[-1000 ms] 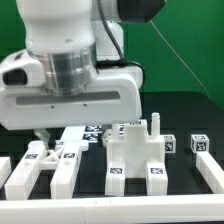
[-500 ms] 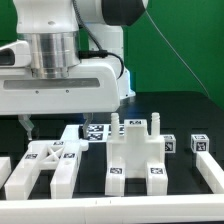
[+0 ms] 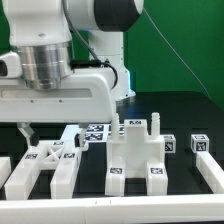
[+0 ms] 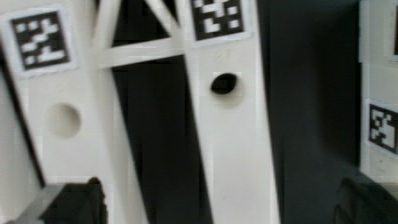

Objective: Assemble chair

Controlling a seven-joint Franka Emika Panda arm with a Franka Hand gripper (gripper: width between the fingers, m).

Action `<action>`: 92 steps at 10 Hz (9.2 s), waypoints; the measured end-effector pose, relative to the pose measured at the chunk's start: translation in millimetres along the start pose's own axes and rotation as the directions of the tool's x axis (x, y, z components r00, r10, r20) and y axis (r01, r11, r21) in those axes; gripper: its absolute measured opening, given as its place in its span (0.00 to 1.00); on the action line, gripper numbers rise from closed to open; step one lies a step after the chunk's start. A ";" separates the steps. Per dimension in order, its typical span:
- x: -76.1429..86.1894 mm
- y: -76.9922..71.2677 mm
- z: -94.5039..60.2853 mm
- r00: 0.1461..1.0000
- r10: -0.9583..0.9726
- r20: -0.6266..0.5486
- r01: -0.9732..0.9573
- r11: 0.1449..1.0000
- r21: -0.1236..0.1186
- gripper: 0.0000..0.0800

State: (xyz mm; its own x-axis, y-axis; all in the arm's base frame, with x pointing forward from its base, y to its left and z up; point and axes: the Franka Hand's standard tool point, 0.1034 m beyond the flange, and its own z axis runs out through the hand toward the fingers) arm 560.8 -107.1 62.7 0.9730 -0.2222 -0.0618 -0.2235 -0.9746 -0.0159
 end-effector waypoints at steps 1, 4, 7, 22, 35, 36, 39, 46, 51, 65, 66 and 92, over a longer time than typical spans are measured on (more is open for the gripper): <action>-2.8 1.5 8.9 1.000 0.000 0.012 0.000 1.000 -0.006 0.81; -7.9 -2.5 25.4 1.000 -0.014 0.024 0.014 1.000 -0.013 0.81; -10.4 -2.6 35.8 0.999 -0.019 0.032 0.020 1.000 -0.020 0.81; -9.8 0.3 43.2 0.999 -0.022 0.025 0.022 0.999 -0.030 0.35; -21.0 -64.5 -74.2 0.996 -0.083 0.027 0.083 0.997 0.005 0.36; -18.8 -80.3 -84.3 0.993 -0.106 0.043 0.107 0.994 -0.023 0.36; -30.1 -133.8 -97.0 0.992 -0.110 0.054 0.112 0.993 -0.041 0.36; -43.0 -156.3 -83.5 0.994 -0.107 0.038 0.108 0.993 -0.043 0.36; -51.8 -158.5 -65.0 0.992 -0.119 0.033 0.120 0.992 -0.049 0.36; -38.4 -146.8 -30.6 0.990 -0.139 0.001 0.139 0.988 -0.071 0.36; -38.4 -146.2 -30.9 0.990 -0.138 0.004 0.138 0.988 -0.071 0.36; -96.0 -203.2 -59.8 0.999 -0.034 -0.004 0.034 0.999 -0.024 0.81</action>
Offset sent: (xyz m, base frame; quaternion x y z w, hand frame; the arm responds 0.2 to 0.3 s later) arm -0.0035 0.0068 -0.0157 -0.0082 0.0137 -0.0150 0.9998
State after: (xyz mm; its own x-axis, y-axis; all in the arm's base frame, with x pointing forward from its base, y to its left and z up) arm 516.3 110.5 131.6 0.9803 -0.1890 -0.0573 -0.1890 -0.9820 0.0063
